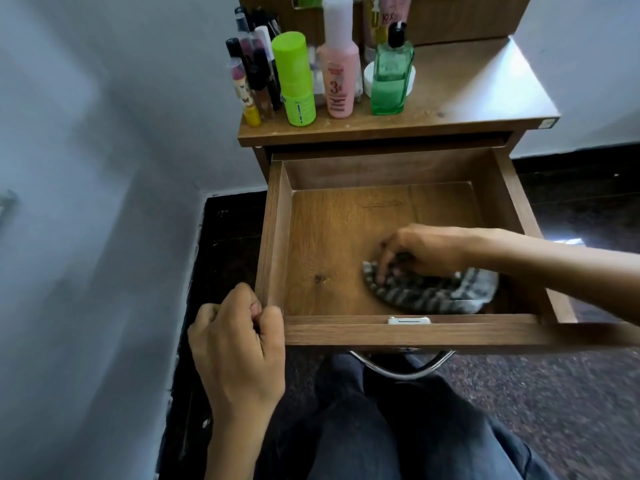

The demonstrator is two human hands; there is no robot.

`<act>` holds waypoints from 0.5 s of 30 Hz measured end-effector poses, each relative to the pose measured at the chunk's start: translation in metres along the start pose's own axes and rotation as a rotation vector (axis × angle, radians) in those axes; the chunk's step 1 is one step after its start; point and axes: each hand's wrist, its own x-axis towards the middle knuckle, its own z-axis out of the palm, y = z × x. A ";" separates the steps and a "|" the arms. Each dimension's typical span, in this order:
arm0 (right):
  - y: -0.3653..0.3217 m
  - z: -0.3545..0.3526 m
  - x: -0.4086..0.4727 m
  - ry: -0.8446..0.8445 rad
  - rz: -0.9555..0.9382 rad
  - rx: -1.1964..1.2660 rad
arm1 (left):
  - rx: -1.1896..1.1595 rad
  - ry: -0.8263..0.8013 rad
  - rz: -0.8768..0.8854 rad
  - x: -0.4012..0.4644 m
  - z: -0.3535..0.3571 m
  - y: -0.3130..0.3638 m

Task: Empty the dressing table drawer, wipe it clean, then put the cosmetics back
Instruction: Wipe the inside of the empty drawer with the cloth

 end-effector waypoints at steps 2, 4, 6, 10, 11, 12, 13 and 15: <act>-0.009 -0.005 0.017 0.138 0.019 -0.022 | -0.004 -0.005 0.000 0.000 -0.001 0.000; -0.023 -0.007 0.038 0.243 0.021 -0.012 | -0.005 -0.012 0.002 0.000 -0.001 0.000; -0.044 -0.002 0.058 0.248 0.042 0.009 | 0.002 -0.018 0.001 0.000 -0.001 0.000; -0.083 0.018 0.062 0.022 0.075 -0.134 | 0.012 -0.019 0.031 0.001 -0.003 0.000; -0.085 0.023 0.057 -0.041 0.062 -0.146 | 0.012 -0.019 0.037 0.000 -0.003 0.000; -0.085 0.028 0.052 -0.087 0.046 -0.138 | 0.013 -0.021 0.044 0.000 -0.004 0.001; -0.082 0.030 0.045 -0.106 0.040 -0.127 | 0.015 -0.023 0.053 0.000 -0.004 0.001; -0.075 0.028 0.031 -0.098 0.056 -0.134 | 0.018 -0.025 0.060 0.001 -0.004 0.000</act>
